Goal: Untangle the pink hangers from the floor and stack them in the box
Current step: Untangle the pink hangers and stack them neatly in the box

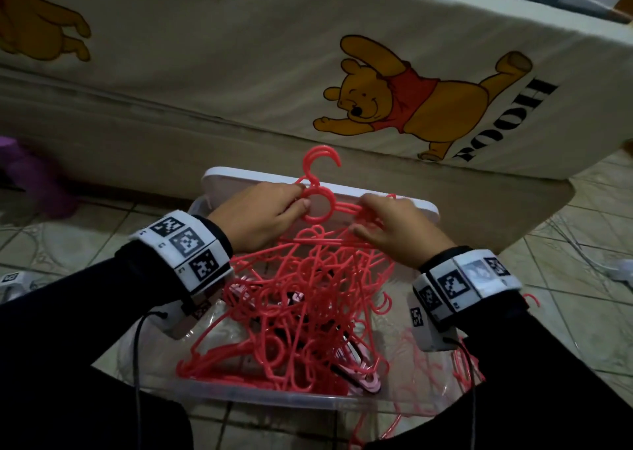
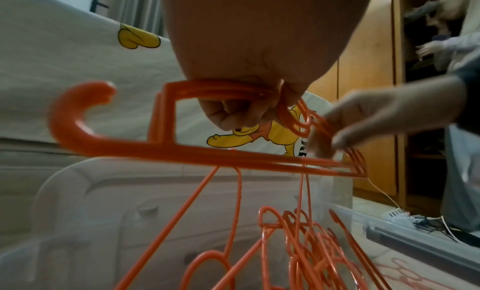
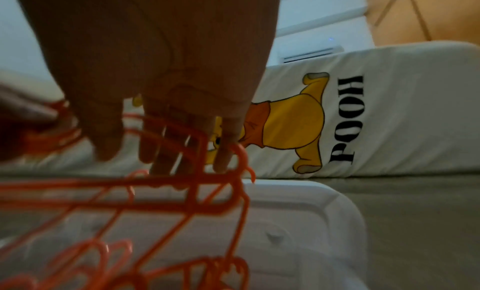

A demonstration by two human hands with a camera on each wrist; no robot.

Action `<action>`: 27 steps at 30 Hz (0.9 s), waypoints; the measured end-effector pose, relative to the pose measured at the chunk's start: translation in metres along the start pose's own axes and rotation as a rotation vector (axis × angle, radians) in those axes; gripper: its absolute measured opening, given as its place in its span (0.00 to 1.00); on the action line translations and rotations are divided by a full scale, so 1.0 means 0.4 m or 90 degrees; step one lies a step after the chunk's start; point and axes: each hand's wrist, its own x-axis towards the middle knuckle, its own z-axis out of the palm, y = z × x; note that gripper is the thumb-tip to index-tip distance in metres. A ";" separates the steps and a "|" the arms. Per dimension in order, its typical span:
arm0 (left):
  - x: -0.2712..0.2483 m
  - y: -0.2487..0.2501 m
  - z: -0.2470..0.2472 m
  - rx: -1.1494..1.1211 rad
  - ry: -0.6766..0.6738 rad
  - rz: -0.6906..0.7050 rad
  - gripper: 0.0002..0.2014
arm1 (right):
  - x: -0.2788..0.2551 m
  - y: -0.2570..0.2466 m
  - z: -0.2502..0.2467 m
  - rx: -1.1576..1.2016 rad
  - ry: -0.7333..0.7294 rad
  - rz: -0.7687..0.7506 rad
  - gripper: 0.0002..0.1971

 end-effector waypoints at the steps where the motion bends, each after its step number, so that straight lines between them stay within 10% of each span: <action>1: 0.001 -0.001 0.000 0.034 0.001 -0.005 0.11 | -0.002 0.006 0.011 -0.057 -0.031 -0.004 0.10; 8: 0.010 0.002 -0.003 0.268 0.110 -0.005 0.11 | 0.006 0.039 0.052 -0.068 0.013 0.056 0.20; 14: 0.018 -0.029 -0.038 0.237 0.154 -0.094 0.11 | -0.012 0.092 0.106 0.019 -0.132 0.230 0.31; 20: 0.019 -0.055 -0.049 0.164 0.153 -0.165 0.11 | -0.026 0.074 0.171 0.015 -0.208 0.175 0.13; 27: 0.020 -0.056 -0.051 0.122 0.142 -0.191 0.10 | -0.017 0.058 0.074 0.147 -0.066 0.069 0.05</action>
